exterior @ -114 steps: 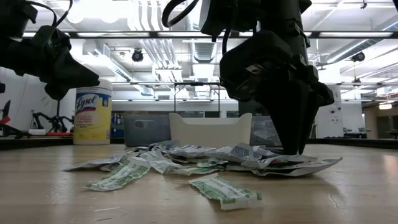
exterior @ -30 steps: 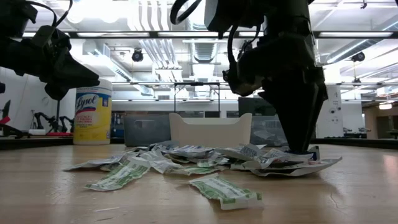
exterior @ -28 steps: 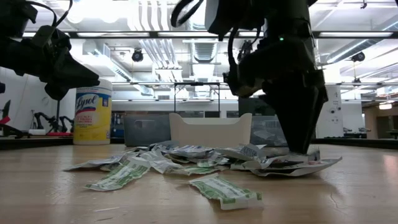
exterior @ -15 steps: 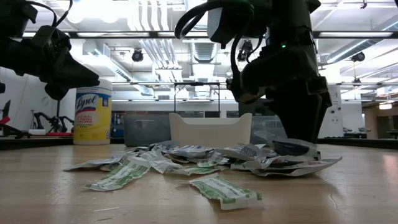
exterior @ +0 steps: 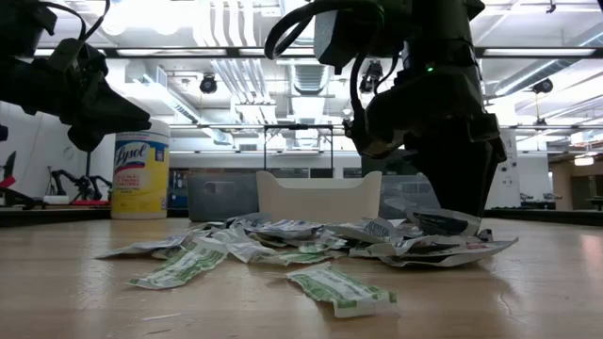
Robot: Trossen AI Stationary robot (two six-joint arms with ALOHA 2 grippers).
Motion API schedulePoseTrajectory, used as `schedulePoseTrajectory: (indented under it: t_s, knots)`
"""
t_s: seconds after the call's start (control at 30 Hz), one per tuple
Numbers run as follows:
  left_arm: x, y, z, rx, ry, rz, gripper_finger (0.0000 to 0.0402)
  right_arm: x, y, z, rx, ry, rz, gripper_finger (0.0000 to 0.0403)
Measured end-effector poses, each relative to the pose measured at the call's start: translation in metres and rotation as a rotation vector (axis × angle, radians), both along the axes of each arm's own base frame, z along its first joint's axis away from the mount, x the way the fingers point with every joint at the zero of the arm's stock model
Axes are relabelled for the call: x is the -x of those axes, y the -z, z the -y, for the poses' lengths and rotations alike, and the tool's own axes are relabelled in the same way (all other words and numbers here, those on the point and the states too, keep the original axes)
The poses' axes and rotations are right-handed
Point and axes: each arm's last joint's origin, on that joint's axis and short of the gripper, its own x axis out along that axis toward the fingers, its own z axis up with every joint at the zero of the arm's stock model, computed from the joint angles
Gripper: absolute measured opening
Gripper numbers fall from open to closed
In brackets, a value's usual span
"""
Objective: Pick & Place First Aid Supplies
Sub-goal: Put the blue alcohol pad into the right black bin
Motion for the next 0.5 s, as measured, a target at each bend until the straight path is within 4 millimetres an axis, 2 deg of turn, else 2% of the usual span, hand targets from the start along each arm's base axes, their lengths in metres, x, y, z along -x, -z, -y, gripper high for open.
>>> schedulePoseTrajectory:
  t_s: [0.5]
  knots:
    - [0.000, 0.000, 0.000, 0.000, 0.000, -0.001, 0.0094, 0.004, -0.011, 0.003, 0.001, 0.006, 0.000, 0.0008]
